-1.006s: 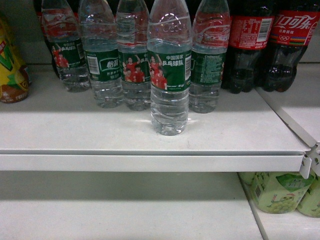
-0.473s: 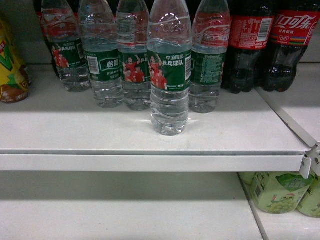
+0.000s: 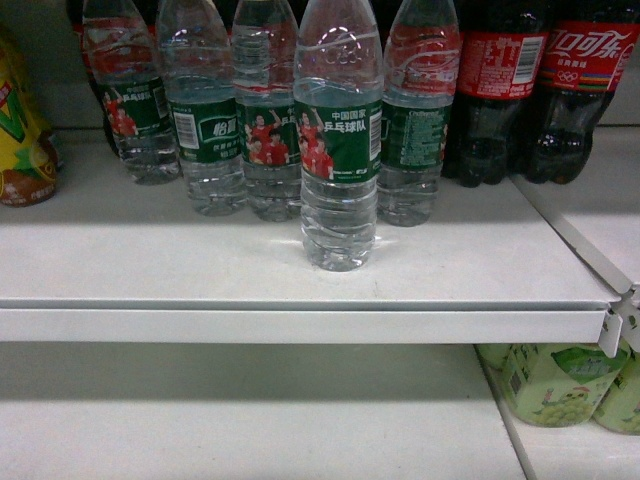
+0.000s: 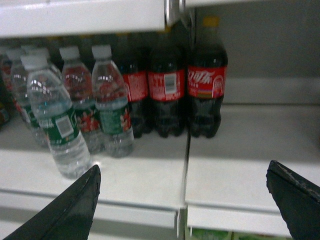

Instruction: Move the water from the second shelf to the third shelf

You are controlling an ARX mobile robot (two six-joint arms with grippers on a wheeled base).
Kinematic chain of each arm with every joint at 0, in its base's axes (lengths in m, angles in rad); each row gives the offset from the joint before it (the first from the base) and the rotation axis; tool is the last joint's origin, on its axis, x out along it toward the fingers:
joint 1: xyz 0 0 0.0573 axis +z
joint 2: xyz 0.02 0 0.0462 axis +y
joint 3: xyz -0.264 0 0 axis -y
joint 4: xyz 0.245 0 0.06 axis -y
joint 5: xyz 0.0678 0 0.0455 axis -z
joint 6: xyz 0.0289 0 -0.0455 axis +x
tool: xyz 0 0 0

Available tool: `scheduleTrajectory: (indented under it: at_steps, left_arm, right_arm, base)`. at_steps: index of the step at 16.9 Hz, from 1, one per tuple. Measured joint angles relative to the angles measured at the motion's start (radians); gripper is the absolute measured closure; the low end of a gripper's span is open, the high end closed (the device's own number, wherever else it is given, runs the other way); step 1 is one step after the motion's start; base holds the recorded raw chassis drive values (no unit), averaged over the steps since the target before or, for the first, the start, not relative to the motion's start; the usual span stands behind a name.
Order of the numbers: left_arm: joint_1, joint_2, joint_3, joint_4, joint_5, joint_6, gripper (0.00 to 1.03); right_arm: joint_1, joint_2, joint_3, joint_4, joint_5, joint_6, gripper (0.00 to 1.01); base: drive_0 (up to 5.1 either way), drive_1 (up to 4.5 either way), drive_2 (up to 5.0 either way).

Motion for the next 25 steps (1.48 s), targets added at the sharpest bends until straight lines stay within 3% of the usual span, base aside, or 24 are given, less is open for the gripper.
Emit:
scheduleTrajectory:
  at_steps: [3,9,11,12,19,25]
  left_arm:
    - [0.000,0.000,0.000,0.000,0.000,0.000,0.05]
    - [0.000,0.000,0.000,0.000,0.000,0.000,0.05]
    - [0.000,0.000,0.000,0.000,0.000,0.000,0.05]
    - [0.000,0.000,0.000,0.000,0.000,0.000,0.05]
    - [0.000,0.000,0.000,0.000,0.000,0.000,0.05]
    - [0.000,0.000,0.000,0.000,0.000,0.000,0.05]
  right_arm:
    - [0.112,0.245,0.125,0.161,0.086,0.006,0.03]
    - [0.479,0.519,0.158,0.304,0.270,0.015,0.03]
    - [0.607,0.650,0.172,0.349,0.304,0.014,0.03]
    - [0.644,0.715,0.198,0.359,0.315,0.014,0.03]
    - [0.742,0.948,0.343,0.351,0.334,0.007,0.03]
    - [0.775,1.107,0.525,0.299,0.417,0.026,0.03]
  base:
    - [0.0,0.00,0.0]
    - [0.0,0.00,0.0]
    - [0.0,0.00,0.0]
    - [0.0,0.00,0.0]
    - [0.0,0.00,0.0]
    - [0.0,0.00,0.0]
